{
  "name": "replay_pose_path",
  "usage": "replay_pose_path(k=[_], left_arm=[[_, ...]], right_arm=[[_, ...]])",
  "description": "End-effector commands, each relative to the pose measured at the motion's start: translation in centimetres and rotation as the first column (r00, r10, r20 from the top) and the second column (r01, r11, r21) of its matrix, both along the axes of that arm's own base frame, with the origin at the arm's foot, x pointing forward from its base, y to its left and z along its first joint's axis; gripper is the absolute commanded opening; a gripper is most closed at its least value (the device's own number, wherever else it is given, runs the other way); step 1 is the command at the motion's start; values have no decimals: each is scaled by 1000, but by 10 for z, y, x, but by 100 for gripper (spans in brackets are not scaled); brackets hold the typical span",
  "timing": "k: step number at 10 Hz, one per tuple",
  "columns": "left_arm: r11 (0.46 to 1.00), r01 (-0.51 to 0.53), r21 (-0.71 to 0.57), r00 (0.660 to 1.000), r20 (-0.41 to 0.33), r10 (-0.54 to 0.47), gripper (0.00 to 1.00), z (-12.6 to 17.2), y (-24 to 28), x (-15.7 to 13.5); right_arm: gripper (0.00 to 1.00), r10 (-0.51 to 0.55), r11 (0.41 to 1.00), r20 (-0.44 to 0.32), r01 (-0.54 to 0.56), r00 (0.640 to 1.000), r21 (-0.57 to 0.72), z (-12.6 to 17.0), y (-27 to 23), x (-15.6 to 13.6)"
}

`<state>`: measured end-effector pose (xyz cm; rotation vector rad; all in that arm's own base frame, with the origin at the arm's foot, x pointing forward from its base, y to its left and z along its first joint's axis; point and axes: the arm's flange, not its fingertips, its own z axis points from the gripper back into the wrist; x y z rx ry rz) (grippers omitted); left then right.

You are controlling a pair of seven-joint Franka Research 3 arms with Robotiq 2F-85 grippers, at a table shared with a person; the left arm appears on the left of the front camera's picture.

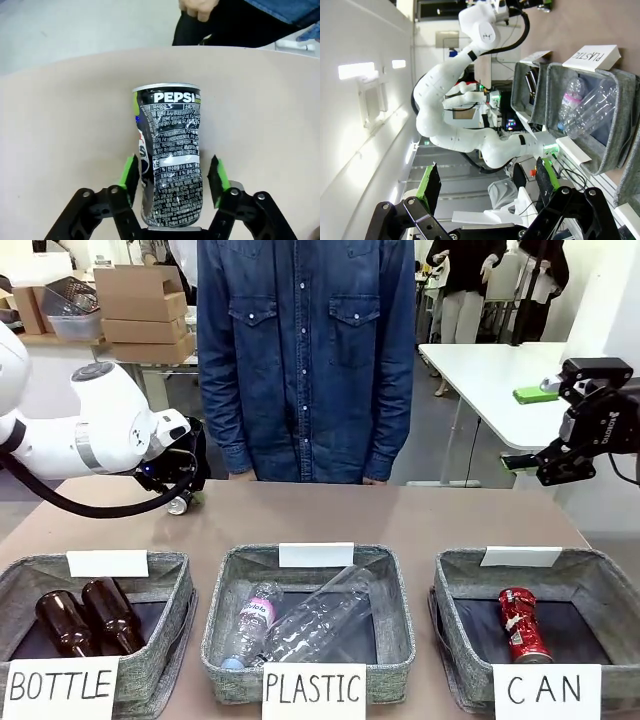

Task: Sort the can waste into the basket.
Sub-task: Pick up the can waste from the table and place it in the right Fabric basket.

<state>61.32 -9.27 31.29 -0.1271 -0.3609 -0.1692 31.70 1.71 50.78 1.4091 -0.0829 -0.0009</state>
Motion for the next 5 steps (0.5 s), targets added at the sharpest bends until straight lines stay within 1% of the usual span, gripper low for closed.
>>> replay_pose_path(k=[1, 2, 5], left_arm=[[1000, -21, 24, 1000, 4, 21, 35, -2, -1, 2], [999, -26, 29, 1000, 11, 25, 0, -1, -1, 2], [999, -44, 22, 999, 22, 43, 0, 2, 4, 1]], right_arm=[[100, 5, 1000, -4, -5, 1000, -1, 3, -1, -1], [100, 5, 1000, -4, -5, 1000, -1, 3, -1, -1], [100, 5, 1000, -4, -5, 1000, -1, 3, -1, -1]])
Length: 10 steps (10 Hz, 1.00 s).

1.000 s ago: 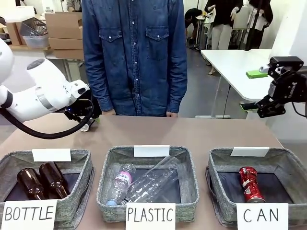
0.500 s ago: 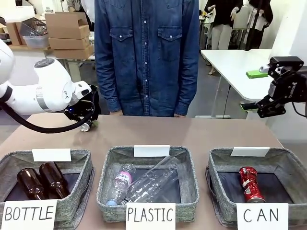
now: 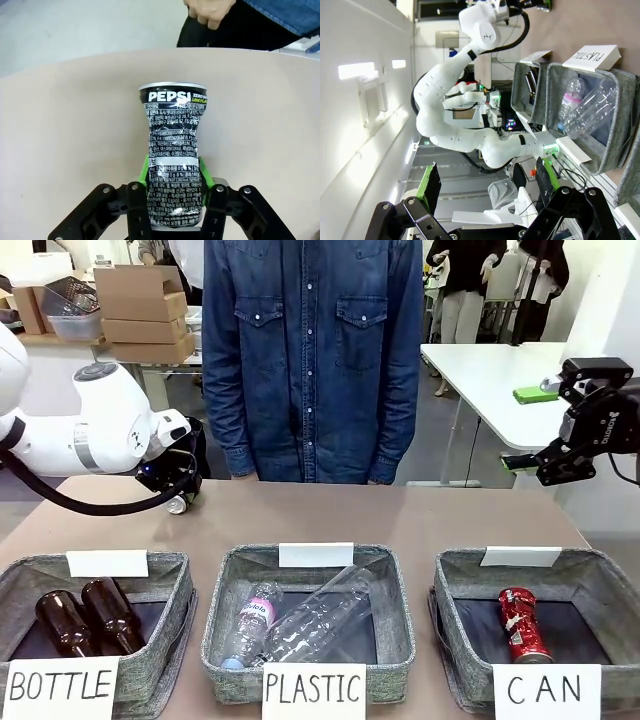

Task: Sort the can waste into the basket.
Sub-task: Pick up the can waste from the table and place it in the right Fabric basket.

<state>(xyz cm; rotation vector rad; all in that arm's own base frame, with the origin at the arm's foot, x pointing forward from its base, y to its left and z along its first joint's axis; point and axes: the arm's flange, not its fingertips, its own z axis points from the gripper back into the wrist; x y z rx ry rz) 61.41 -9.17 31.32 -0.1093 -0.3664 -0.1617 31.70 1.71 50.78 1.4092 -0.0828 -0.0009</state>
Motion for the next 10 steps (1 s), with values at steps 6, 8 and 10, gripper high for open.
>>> replay_pose_path(k=[6, 8, 10], left_arm=[[895, 277, -350, 961, 113, -253, 0, 165, 72, -137], [684, 594, -424, 803, 260, -536, 0, 216, 87, -266], [449, 849, -280, 529, 435, -729, 0, 212, 81, -356]], right_arm=[[100, 5, 1000, -4, -5, 1000, -1, 3, -1, -1], [100, 5, 1000, -4, -5, 1000, -1, 3, -1, -1], [100, 5, 1000, -4, -5, 1000, -1, 3, -1, -1]])
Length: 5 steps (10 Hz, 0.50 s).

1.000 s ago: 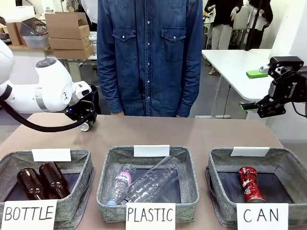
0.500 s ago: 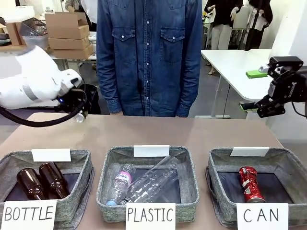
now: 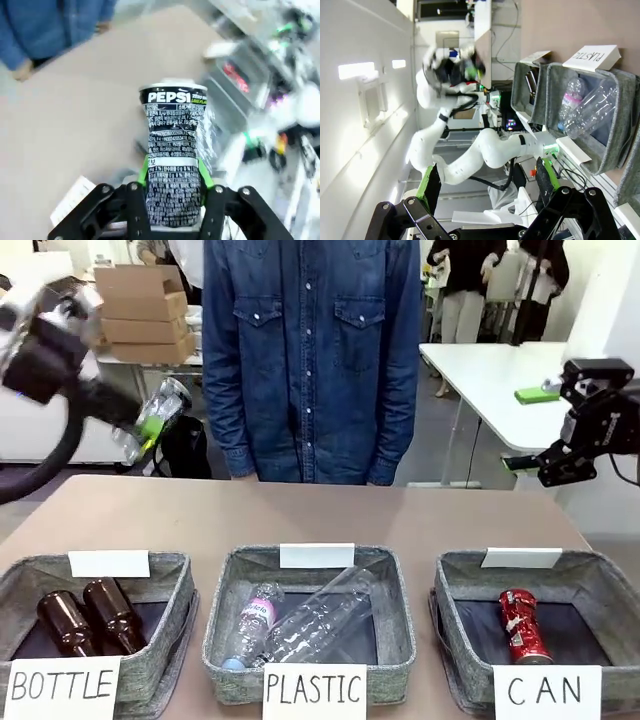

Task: Sort the can waste into the basket.
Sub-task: Pick up the can waste from the table and place it in the right Fabric basket.

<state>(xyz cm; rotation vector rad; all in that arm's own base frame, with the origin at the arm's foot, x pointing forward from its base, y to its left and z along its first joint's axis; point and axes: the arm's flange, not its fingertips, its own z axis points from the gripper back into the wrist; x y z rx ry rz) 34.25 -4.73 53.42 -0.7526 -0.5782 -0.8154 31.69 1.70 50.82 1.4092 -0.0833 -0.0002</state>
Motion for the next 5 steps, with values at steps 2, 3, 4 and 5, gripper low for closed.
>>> replay_pose_path(k=[2, 3, 4, 5], left_arm=[[898, 402, 178, 843, 311, -439, 0, -30, 24, -119], [899, 394, 189, 822, 366, -437, 0, -35, 19, -121], [927, 305, 217, 830, 417, -371, 0, -39, 17, -119], [911, 366, 190, 890, 213, -402, 0, -5, 24, -105]], right_arm=[[100, 4, 1000, -5, -4, 1000, -1, 3, -1, -1], [100, 4, 1000, -5, -4, 1000, -1, 3, -1, -1], [100, 4, 1000, -5, -4, 1000, -1, 3, -1, -1], [100, 4, 1000, -5, -4, 1000, -1, 3, -1, -1]])
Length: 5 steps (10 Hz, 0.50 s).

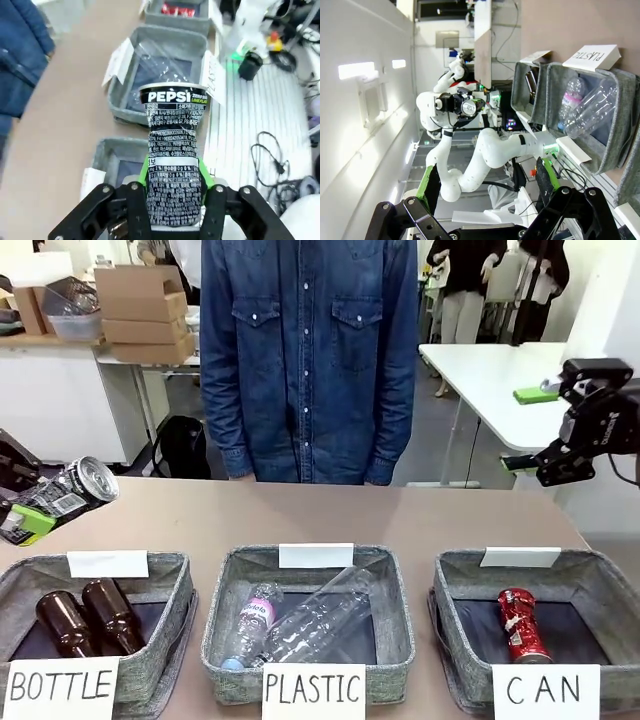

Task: Sort the can waste into the basket.
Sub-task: Pick up the can waste from the table and place it in the right Fabric basket.

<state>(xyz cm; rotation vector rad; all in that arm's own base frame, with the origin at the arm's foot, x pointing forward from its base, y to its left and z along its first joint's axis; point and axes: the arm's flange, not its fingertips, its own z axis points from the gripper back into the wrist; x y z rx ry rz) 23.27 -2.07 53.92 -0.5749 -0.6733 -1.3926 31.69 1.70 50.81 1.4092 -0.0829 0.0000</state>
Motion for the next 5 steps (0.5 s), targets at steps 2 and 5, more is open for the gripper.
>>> replay_pose_path(k=[2, 5], left_arm=[[1000, -27, -5, 993, -114, 27, 0, -10, -3, 5], [1000, -27, -5, 993, -114, 27, 0, -10, -3, 5]], right_arm=[[100, 4, 1000, -5, -4, 1000, -1, 3, -1, 0], [100, 4, 1000, -5, -4, 1000, -1, 3, -1, 0]])
